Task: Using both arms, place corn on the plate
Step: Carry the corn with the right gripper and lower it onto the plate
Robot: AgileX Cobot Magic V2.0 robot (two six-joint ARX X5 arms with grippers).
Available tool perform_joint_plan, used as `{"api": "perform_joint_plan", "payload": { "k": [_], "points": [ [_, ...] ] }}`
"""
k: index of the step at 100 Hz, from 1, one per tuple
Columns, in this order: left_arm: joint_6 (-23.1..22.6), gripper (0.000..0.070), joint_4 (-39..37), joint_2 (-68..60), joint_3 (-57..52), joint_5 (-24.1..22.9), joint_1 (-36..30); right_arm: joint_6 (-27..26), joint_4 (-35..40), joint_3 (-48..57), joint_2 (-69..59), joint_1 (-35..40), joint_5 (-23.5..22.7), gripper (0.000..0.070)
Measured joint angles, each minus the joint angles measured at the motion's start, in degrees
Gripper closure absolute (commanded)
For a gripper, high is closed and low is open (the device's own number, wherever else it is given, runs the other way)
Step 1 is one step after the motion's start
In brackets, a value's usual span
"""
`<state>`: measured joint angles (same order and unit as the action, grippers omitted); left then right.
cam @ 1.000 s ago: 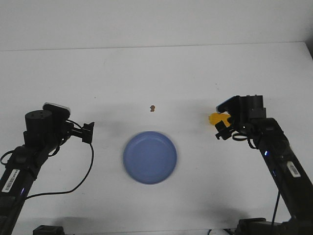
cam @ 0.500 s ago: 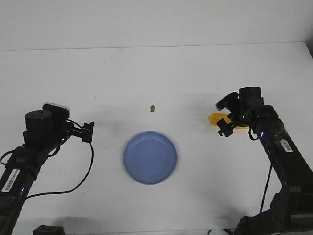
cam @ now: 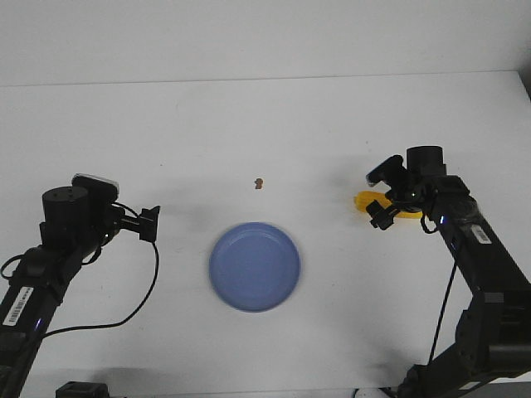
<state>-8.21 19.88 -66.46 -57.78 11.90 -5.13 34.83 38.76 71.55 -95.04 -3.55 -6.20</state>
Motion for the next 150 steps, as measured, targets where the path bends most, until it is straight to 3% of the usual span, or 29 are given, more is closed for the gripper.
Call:
{"api": "perform_joint_plan", "payload": {
  "k": [21,36,47,59,78,101,123,150],
  "points": [
    [0.0,0.0033,0.0,0.0,0.0,0.0,0.0,0.3,-0.1,0.0,-3.9,0.0,0.0,0.0167],
    [0.0,0.0033,0.0,0.0,0.0,0.0,0.0,0.3,0.0,0.1,-4.5,-0.1,-0.5,0.0436],
    [0.0,0.0033,0.0,0.0,0.0,0.0,0.0,0.3,0.4,0.1,-4.5,-0.2,-0.9,0.0513],
    [0.0,0.0033,0.0,0.0,0.0,0.0,0.0,-0.7,1.0,0.1,-4.3,-0.2,-1.9,0.0519],
    [0.0,0.0033,0.0,0.0,0.0,0.0,0.0,-3.4,3.2,0.1,-1.1,1.2,-8.1,0.0519],
    [0.0,0.0033,0.0,0.0,0.0,0.0,0.0,-10.1,2.9,0.5,9.0,12.2,-16.3,0.0509],
    [0.0,0.0033,0.0,0.0,0.0,0.0,0.0,-15.8,6.1,0.8,8.6,28.0,-16.3,0.0495],
    [0.2,0.0033,0.0,0.0,0.0,0.0,0.0,-21.8,-0.7,0.8,5.1,42.3,-10.1,0.0488]
  ]
}}
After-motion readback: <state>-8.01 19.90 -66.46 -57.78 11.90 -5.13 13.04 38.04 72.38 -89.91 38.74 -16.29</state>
